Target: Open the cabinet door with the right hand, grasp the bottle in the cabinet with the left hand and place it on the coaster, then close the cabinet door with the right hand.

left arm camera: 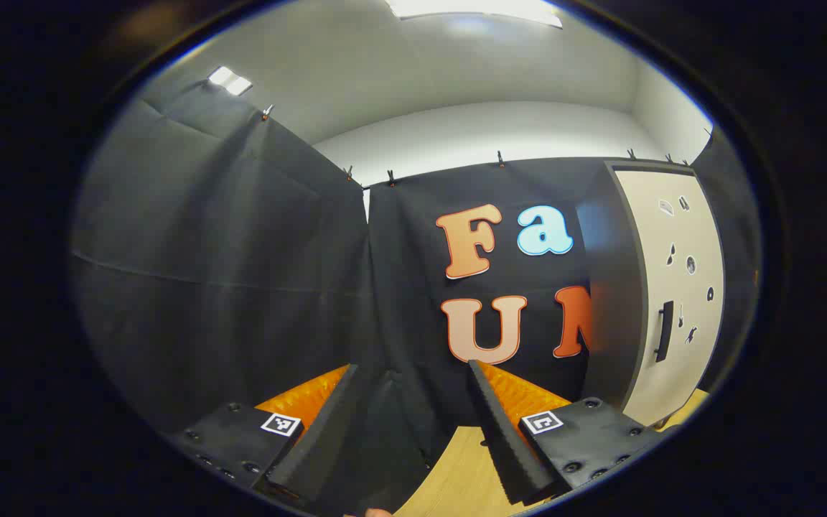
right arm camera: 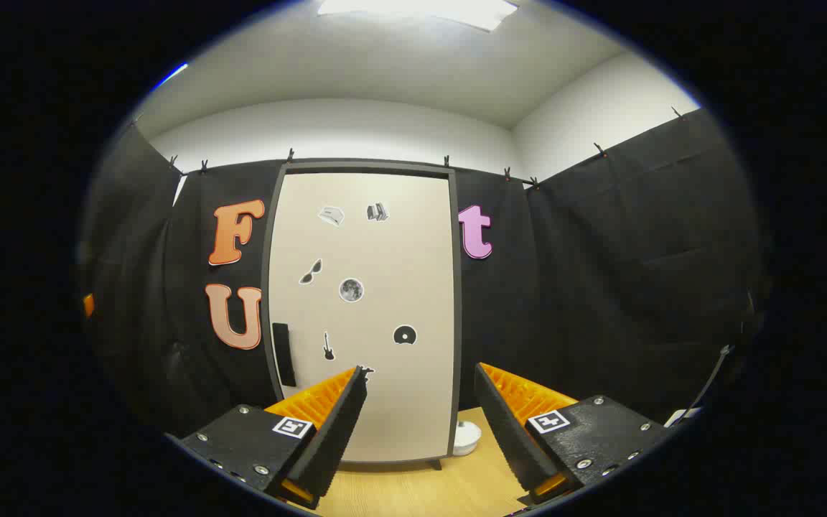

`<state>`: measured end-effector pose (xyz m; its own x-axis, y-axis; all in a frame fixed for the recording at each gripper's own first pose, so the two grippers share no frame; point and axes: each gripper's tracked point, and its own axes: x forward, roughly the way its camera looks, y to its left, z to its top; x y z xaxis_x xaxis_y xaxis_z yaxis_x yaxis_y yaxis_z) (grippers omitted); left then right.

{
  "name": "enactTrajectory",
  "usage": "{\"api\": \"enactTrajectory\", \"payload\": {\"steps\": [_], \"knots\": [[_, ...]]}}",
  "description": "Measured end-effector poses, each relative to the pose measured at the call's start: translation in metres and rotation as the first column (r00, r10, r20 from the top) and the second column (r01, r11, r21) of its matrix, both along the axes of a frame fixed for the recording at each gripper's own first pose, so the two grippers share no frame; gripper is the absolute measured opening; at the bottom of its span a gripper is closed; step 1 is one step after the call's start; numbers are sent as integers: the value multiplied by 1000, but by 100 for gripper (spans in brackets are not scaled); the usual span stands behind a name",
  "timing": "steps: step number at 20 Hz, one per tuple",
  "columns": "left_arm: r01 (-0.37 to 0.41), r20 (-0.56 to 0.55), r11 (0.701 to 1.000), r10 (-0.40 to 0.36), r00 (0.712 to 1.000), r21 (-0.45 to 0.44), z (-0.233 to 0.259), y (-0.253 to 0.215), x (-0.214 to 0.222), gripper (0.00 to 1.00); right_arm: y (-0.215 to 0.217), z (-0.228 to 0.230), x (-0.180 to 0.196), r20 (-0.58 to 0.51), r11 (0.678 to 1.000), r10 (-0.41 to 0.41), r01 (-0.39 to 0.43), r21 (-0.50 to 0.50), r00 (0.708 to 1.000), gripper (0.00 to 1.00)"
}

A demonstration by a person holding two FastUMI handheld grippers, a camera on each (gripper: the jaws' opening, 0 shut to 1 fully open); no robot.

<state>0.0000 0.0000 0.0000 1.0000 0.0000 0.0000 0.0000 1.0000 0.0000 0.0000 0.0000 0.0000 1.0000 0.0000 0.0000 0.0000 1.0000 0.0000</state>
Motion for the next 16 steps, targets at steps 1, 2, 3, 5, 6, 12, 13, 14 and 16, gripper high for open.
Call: {"api": "enactTrajectory", "payload": {"steps": [1,2,3,5,6,12,13,14,16], "knots": [[-11,4,1000,11,1000,12,3,7,1,96,1,1,0,0,1000,-2,2,3,1000,93],[-22,2,999,22,1000,24,2,14,2,93,2,3,-1,2,1000,-6,6,3,1000,93],[-28,-2,999,28,1000,32,2,18,3,93,3,3,-2,2,1000,-11,11,2,1000,93],[-26,-13,999,26,1000,34,-1,18,5,94,7,4,1,-2,1000,-9,9,5,1000,93],[-24,-15,999,24,1000,37,-2,19,6,94,10,5,3,-6,1000,-4,4,7,1000,93],[-2,-29,999,3,1000,33,-8,17,6,94,31,6,8,-24,1000,28,-28,-3,999,93],[-1,-33,999,2,999,35,-11,17,5,94,35,5,10,-29,999,34,-34,-1,999,93],[-1,-34,999,2,999,39,-11,19,5,94,38,4,12,-34,999,41,-41,1,999,93],[-7,-34,999,8,999,43,-12,21,5,94,50,2,19,-43,998,58,-57,8,997,93]]}}
